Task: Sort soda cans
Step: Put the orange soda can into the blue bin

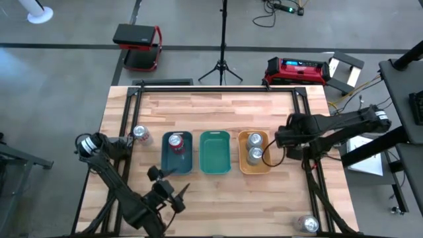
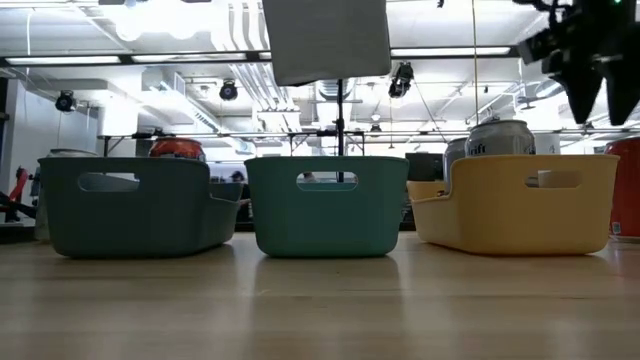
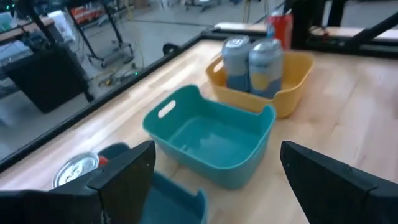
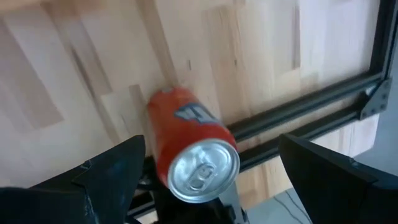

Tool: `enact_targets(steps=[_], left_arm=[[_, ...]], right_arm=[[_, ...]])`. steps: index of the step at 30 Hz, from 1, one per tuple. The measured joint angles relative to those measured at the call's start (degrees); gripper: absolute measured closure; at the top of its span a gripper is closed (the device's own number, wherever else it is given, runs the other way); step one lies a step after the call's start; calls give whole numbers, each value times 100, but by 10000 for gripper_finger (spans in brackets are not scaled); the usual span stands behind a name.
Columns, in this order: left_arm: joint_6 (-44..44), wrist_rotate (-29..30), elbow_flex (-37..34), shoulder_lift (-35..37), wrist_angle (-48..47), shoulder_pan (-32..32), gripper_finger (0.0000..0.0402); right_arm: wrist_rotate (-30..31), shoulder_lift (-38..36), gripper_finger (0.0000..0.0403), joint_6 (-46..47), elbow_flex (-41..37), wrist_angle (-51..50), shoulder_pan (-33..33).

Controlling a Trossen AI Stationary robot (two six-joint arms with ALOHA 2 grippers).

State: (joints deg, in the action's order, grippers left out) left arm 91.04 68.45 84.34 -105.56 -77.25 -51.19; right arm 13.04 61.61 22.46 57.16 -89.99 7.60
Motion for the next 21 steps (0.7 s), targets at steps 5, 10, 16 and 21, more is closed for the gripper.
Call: enact_targets(steps=[5, 10, 16, 21], left_arm=[[-46, -2, -158, 157, 143, 50, 72], [-96, 271, -154, 175, 291, 50, 72], [-253, 303, -154, 175, 589, 63, 72], [-607, 304, -154, 175, 910, 63, 72]], right_arm=[[-194, -207, 39, 97, -459, -4, -167], [-507, -378, 39, 522, -852, -8, -241], [-644, -473, 39, 1012, -1220, 42, -241], [-536, -426, 39, 1377, -1251, 61, -251]])
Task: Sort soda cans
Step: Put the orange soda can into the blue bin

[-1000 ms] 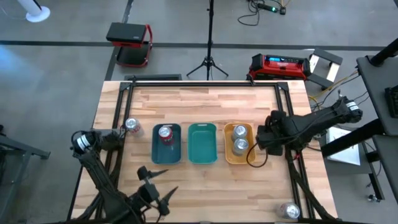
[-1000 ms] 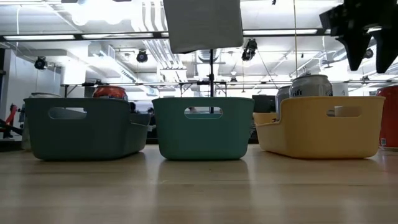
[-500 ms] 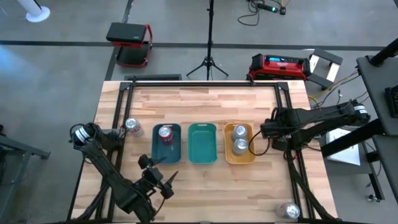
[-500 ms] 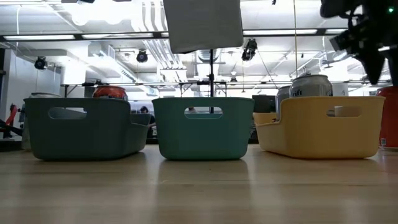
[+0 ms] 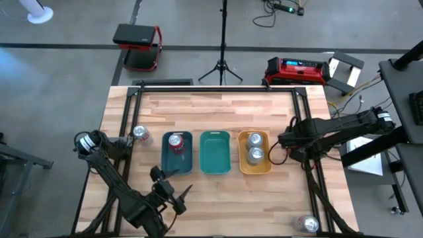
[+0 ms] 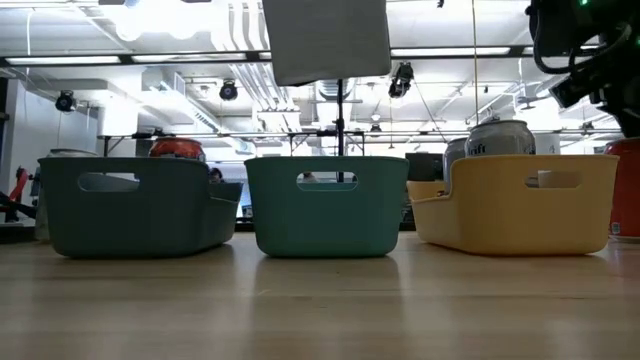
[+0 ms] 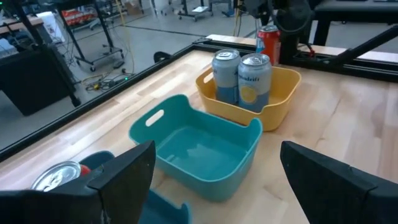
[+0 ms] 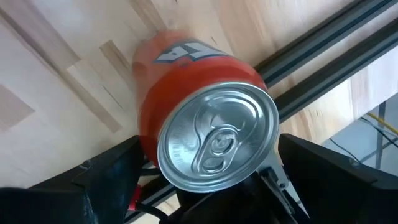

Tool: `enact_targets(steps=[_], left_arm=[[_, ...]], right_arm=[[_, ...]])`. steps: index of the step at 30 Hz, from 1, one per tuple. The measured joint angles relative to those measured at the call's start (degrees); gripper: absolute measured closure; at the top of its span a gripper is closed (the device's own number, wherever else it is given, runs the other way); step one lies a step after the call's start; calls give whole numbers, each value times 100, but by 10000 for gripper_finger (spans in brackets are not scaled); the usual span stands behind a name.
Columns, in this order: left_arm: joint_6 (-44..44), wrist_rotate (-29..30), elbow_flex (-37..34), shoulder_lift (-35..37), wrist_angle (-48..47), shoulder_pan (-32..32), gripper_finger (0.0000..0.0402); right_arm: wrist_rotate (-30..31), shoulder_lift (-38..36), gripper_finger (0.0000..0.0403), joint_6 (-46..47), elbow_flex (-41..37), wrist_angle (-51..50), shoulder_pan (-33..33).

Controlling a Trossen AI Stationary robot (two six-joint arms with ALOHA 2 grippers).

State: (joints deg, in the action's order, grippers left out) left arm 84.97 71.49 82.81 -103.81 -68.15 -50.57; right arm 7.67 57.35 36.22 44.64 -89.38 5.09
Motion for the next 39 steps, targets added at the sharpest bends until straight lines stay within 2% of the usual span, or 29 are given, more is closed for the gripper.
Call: enact_targets(steps=[3, 9, 18, 22, 30, 39], left_arm=[[-185, -1, 2, 0, 69, 0, 72], [-218, -38, 4, 0, 103, 0, 72], [-297, -50, 3, 0, 117, 0, 72], [-343, -54, 2, 0, 128, 0, 72], [-344, -69, 4, 0, 168, -4, 72], [-348, -172, 4, 0, 174, -4, 72]], right_arm=[[0, 7, 39, -73, 0, 6, -66], [-161, 66, 39, -787, -2, 39, -204], [-133, 546, 39, -1934, -4, 319, -215], [-135, 775, 49, -2038, -4, 329, -278], [-169, 973, 97, -2051, 9, 438, -365], [-288, 976, 90, -1972, 76, 494, -364]])
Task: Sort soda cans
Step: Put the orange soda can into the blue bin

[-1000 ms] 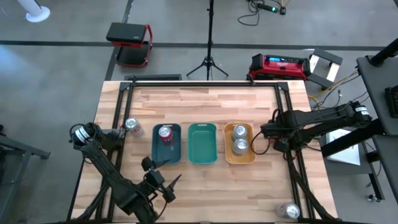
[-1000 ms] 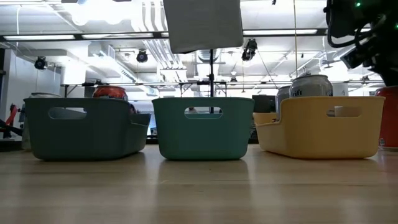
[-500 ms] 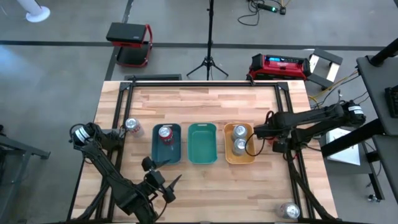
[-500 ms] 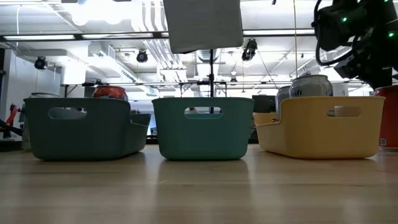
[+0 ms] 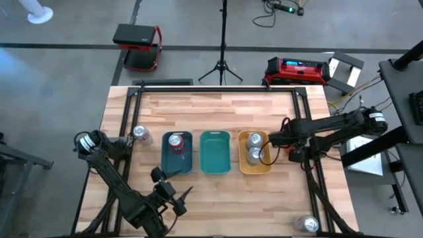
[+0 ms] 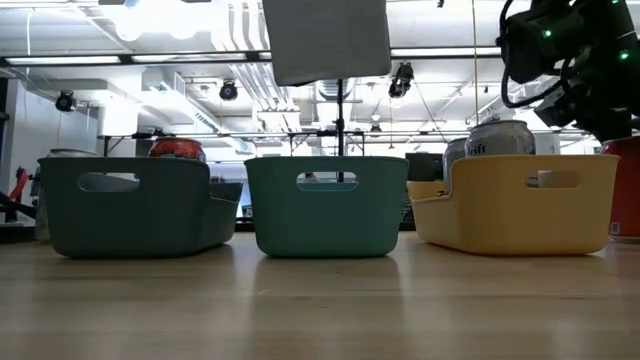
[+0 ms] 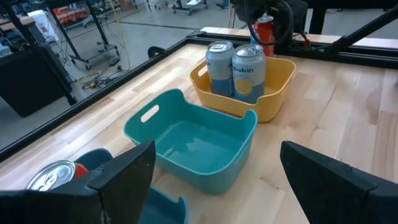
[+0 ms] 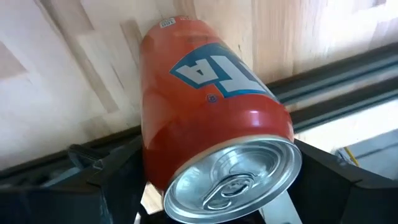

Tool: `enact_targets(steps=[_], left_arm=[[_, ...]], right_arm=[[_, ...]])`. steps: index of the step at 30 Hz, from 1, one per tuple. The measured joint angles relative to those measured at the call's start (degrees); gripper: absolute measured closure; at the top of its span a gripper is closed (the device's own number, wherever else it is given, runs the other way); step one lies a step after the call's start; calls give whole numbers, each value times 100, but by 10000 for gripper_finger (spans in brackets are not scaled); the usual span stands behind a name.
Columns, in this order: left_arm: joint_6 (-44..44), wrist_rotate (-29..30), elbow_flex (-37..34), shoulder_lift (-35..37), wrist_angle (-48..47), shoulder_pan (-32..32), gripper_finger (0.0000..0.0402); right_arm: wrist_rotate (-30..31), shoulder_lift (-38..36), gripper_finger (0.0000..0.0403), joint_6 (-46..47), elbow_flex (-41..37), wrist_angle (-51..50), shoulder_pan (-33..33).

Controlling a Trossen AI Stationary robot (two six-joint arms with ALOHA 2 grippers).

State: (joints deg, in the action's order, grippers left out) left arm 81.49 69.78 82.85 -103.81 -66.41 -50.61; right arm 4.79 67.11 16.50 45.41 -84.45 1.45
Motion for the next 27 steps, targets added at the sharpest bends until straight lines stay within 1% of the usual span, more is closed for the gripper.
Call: enact_targets(steps=[4, 10, 13, 18, 24, 27], left_arm=[[-1, 0, 0, 0, 0, 0, 72], [-2, 0, 0, 0, -1, 0, 72], [-2, -4, 0, -2, -2, -2, 72], [-5, -24, 0, -2, -2, 0, 72], [-26, -26, 0, -2, -4, 0, 72], [-46, -19, 0, -2, -4, -1, 72]], right_arm=[[-135, 7, 96, 81, 119, 64, 0], [-583, 28, 75, 652, 142, 259, 0], [-790, 68, 73, 777, 134, 394, 0], [-825, 62, 78, 899, 131, 446, 0], [-819, 62, 67, 811, 129, 495, 0], [-816, 62, 73, 780, 129, 564, 0]])
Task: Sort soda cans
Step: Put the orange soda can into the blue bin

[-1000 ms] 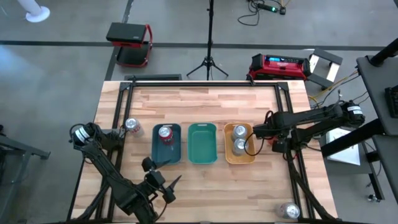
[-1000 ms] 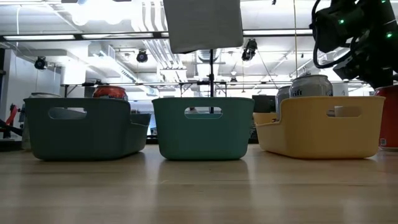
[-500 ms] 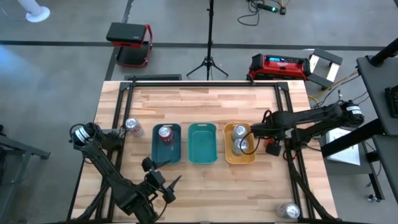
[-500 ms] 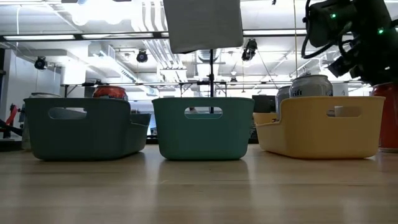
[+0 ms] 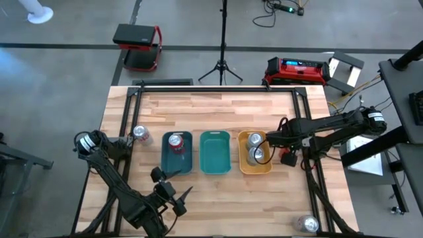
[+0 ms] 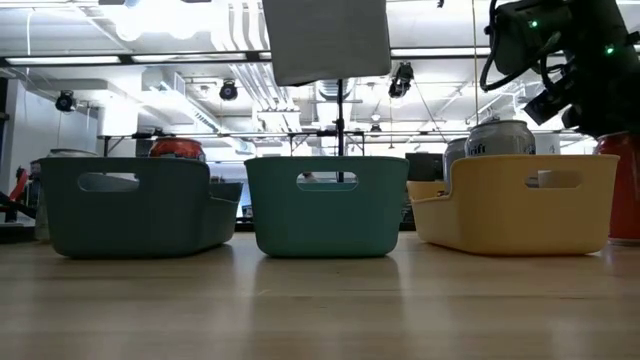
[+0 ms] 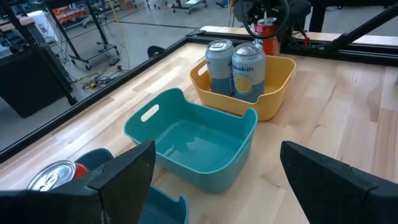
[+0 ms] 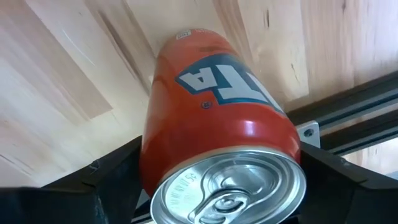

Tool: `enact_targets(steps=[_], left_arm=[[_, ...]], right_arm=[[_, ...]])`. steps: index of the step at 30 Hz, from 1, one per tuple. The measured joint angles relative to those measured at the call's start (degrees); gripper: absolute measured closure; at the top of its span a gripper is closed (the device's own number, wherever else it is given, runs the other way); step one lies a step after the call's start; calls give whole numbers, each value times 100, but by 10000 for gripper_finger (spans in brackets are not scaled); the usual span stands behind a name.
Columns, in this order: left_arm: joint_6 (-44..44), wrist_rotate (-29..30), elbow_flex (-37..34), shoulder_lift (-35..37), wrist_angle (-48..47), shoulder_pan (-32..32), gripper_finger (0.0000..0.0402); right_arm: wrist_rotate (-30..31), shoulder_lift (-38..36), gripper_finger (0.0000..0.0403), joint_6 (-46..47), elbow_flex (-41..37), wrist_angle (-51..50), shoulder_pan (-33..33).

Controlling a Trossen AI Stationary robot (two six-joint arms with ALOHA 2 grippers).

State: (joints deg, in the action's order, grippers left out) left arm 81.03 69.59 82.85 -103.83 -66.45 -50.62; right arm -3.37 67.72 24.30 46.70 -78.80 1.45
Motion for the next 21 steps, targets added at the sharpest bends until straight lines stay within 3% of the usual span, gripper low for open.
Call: enact_targets(steps=[14, 18, 21], left_arm=[[-2, 32, 0, 0, -1, 1, 72], [20, 32, 0, 0, 1, -1, 72], [27, 31, 0, 0, -1, 1, 72]], right_arm=[[-35, 64, 93, -241, 200, 176, 0], [59, 68, 94, -311, 734, -555, 0], [533, 68, 93, -260, 1309, -1070, 0]])
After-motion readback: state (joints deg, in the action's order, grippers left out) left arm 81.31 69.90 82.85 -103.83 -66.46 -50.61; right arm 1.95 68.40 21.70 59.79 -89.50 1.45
